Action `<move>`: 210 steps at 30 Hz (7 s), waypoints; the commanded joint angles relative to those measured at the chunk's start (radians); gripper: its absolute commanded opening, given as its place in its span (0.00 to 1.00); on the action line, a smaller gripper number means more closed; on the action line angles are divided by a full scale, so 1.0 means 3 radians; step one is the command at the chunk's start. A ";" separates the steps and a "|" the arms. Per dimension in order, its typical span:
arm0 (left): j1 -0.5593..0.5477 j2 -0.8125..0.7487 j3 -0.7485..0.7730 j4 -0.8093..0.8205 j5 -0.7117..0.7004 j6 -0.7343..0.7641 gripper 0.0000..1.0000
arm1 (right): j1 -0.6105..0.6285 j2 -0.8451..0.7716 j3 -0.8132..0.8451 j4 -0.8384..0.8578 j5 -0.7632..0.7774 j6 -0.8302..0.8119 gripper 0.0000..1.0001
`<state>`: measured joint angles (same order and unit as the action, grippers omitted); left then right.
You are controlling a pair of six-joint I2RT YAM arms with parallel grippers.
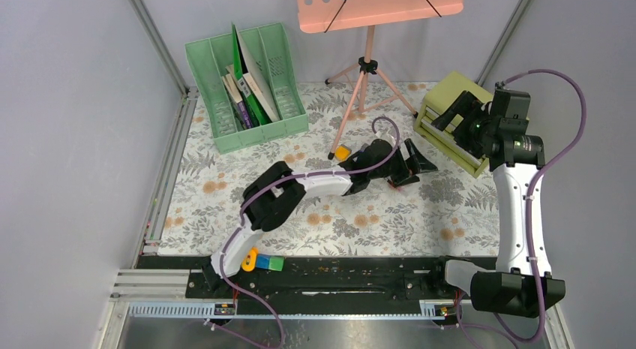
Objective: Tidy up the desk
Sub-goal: Move the storage box to the center of the board.
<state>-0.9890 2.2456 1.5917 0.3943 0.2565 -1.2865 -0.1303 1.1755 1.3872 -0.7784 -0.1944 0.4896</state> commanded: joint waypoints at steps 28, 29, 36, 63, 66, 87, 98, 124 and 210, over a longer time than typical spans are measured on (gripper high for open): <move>0.0254 -0.2356 -0.2405 0.0129 -0.1599 0.1806 0.93 | -0.0128 0.1486 0.1291 -0.0121 0.0375 0.0134 0.93; 0.0216 -0.2418 -0.2517 0.0167 -0.1682 0.1806 0.92 | -0.0128 0.1545 0.1422 -0.0145 0.0422 0.0148 0.92; -0.0164 -0.2612 -0.3060 0.0351 -0.2239 0.2022 0.93 | -0.0131 0.2234 0.2559 -0.0305 0.0795 0.0231 0.84; -0.0165 -0.2521 -0.3250 0.0608 -0.2187 0.1972 0.93 | -0.0577 0.3771 0.3888 0.0099 0.1171 0.1361 0.54; -0.0166 -0.2520 -0.3254 0.0610 -0.2194 0.1972 0.93 | -0.0578 0.3809 0.3881 0.0102 0.1198 0.1487 0.44; -0.0166 -0.2543 -0.3263 0.0566 -0.2213 0.1964 0.93 | -0.0239 0.3847 0.3979 -0.0073 0.1854 0.0857 0.08; -0.0165 -0.2515 -0.3229 0.0518 -0.2217 0.1967 0.93 | -0.0193 0.4010 0.4167 -0.0149 0.1874 0.0794 0.04; -0.0165 -0.2533 -0.3217 0.0467 -0.2246 0.1978 0.94 | -0.0077 0.4053 0.4148 -0.0051 0.1638 0.0186 0.09; -0.0165 -0.2537 -0.3199 0.0391 -0.2287 0.1992 0.97 | -0.1013 0.3159 0.3394 -0.0326 -0.0006 0.0002 1.00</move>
<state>-1.0386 1.4937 0.6071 0.4862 -0.4049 -0.6994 -0.4286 2.1311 2.4008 -0.8871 -0.1318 0.4679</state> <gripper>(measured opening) 0.963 0.975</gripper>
